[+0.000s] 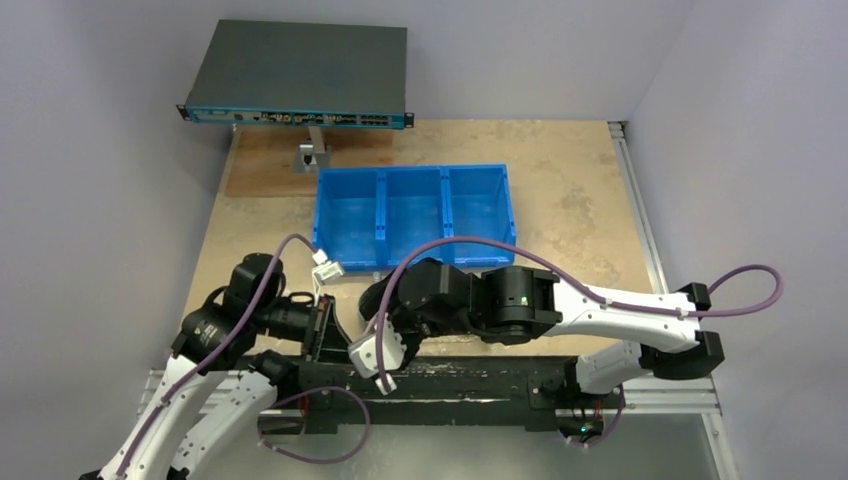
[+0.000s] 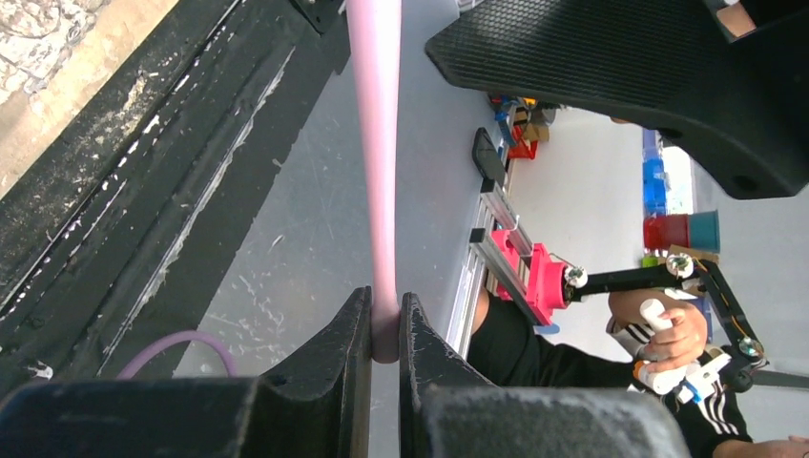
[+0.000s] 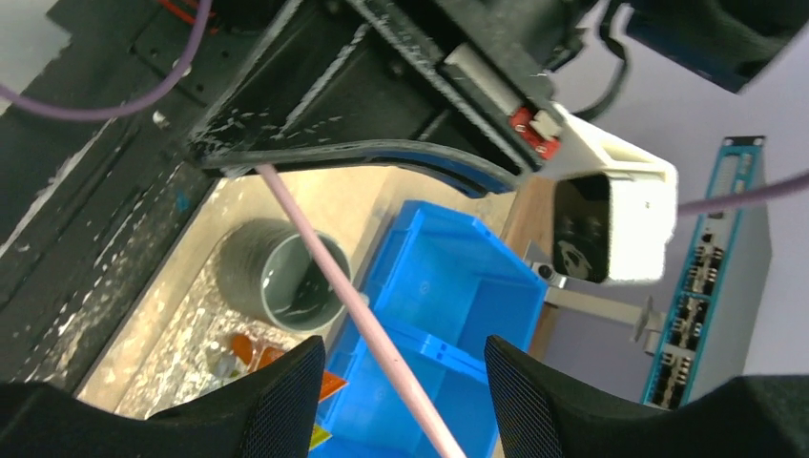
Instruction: Prepare toiletry sets of a toothbrush and toothpaste on the tray
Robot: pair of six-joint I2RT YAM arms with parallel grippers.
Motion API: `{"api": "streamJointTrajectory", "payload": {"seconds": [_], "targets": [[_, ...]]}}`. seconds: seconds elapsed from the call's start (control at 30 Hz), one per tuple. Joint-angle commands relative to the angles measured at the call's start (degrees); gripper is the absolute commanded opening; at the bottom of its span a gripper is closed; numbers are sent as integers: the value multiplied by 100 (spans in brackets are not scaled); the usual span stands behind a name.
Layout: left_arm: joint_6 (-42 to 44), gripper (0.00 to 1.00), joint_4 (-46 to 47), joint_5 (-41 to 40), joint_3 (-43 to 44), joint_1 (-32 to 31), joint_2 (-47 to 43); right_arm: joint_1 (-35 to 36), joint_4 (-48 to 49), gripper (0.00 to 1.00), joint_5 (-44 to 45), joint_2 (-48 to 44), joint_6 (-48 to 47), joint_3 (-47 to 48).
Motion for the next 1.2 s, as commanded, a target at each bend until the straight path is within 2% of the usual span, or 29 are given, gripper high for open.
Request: {"api": "streamJointTrajectory", "payload": {"seconds": [0.0,0.37,0.57,0.8,1.17], "targets": [[257,0,-118,-117,263,-182,117,151,-363,64,465,-7,-241,110],[306,0,-196,-116,273,-420,150,215,-304,52,1131,220,-386,-412],[350,0,-274,-177,257,-468,120,228,-278,30,1159,290,-275,-443],[440,0,-399,-301,288,-472,107,272,-375,0,1271,349,-63,-534],[81,32,-70,-967,448,-470,-121,309,-184,0,1291,31,414,-975]]}}
